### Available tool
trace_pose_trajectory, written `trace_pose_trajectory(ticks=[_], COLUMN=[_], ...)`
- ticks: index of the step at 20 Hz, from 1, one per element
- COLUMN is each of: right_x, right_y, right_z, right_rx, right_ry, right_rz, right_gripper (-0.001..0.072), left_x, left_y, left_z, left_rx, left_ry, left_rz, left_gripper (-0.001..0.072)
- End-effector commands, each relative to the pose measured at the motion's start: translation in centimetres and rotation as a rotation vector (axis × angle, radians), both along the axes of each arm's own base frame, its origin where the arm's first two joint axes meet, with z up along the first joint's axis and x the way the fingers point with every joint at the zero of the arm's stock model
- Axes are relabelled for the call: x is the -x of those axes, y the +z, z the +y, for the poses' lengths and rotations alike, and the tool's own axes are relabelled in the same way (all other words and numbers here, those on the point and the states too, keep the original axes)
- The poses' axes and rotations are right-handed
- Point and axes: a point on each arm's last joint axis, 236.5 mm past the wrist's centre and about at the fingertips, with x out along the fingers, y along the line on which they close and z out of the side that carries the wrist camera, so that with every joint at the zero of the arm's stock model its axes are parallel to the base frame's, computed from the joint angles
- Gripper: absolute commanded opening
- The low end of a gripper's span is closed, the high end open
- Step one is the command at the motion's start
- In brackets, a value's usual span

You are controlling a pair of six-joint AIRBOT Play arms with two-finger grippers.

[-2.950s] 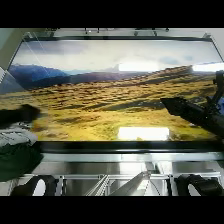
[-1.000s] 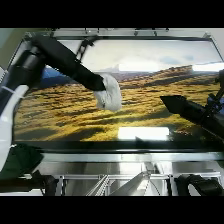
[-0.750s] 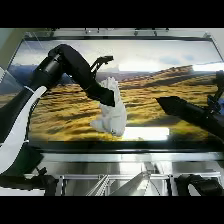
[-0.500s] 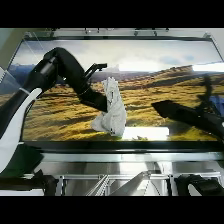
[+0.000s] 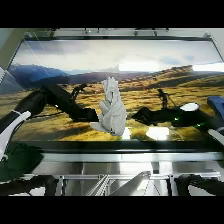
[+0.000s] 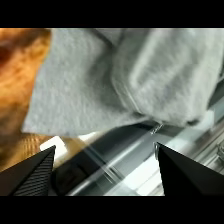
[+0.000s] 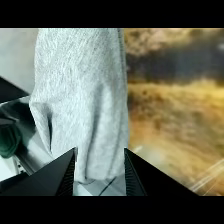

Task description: Fold the shirts.

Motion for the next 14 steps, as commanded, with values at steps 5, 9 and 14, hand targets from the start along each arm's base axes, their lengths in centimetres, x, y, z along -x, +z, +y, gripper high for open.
trace_pose_trajectory(ticks=[5,9,14], right_x=[-2.3,-3.0,-4.3], right_y=[-1.3,-0.7,6.3], right_z=[4.9,5.1,4.8], right_rx=[-0.054,-0.066,-0.164], right_ry=[0.054,0.041,0.051], right_rz=[0.012,-0.010,-0.199], right_gripper=[0.0181,0.0014,0.0012], left_x=[-3.2,-3.2,-4.8], left_y=[-4.5,-5.5,2.8], left_z=[-3.5,-5.8,-6.3], left_rx=[0.013,0.020,0.106], left_ry=[-0.010,-0.083,-0.177], left_rz=[0.016,0.045,-0.018], left_gripper=[0.0700,-0.0006,0.0016])
